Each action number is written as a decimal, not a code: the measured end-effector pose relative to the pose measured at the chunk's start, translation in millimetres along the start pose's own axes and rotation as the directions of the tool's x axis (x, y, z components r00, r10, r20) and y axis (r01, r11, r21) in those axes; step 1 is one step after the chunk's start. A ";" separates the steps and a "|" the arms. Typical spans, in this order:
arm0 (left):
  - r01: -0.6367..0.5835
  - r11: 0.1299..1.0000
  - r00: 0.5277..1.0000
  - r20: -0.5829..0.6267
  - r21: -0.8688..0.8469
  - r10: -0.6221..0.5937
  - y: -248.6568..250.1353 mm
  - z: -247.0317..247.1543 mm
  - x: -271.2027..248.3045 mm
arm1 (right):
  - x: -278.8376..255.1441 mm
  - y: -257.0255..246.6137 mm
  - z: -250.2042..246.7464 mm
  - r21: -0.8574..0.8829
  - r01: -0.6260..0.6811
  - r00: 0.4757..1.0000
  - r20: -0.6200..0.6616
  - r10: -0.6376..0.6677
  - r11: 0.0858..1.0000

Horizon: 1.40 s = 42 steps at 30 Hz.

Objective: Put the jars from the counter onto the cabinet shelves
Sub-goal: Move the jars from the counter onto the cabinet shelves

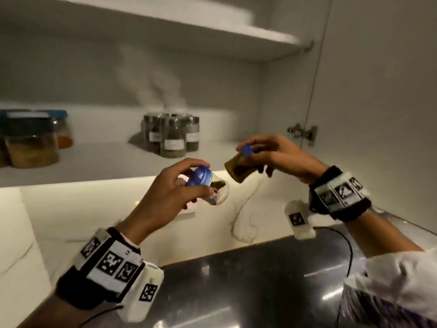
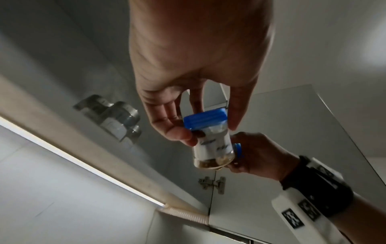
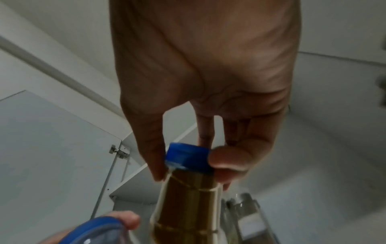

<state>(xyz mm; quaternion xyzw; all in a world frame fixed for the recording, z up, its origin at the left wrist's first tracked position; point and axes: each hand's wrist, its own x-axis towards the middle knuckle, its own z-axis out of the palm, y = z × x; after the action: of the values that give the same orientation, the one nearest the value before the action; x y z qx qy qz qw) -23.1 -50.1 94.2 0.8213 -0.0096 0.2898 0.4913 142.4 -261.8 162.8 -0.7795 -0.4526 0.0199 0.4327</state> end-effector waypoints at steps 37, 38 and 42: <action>0.277 0.552 0.934 -0.086 0.786 -0.347 -13.0 78.7 370.2 | 255.4 116.0 -67.2 -0.787 -0.100 0.953 0.100 0.286 0.609; 0.284 0.546 0.933 -0.094 0.788 -0.349 -21.1 78.8 380.5 | 259.2 117.1 -67.1 -0.800 -0.109 0.957 0.076 0.281 0.590; 0.321 0.547 0.918 -0.114 0.773 -0.379 -36.6 85.5 399.3 | 305.3 150.3 -71.0 -0.835 -0.106 0.973 0.026 0.231 0.540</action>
<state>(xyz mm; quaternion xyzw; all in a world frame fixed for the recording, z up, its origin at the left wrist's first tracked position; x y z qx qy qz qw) 359.9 6.8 228.8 0.9458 0.2641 0.1334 0.1341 455.9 -120.2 213.2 -0.9275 -0.3592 -0.1018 -0.0196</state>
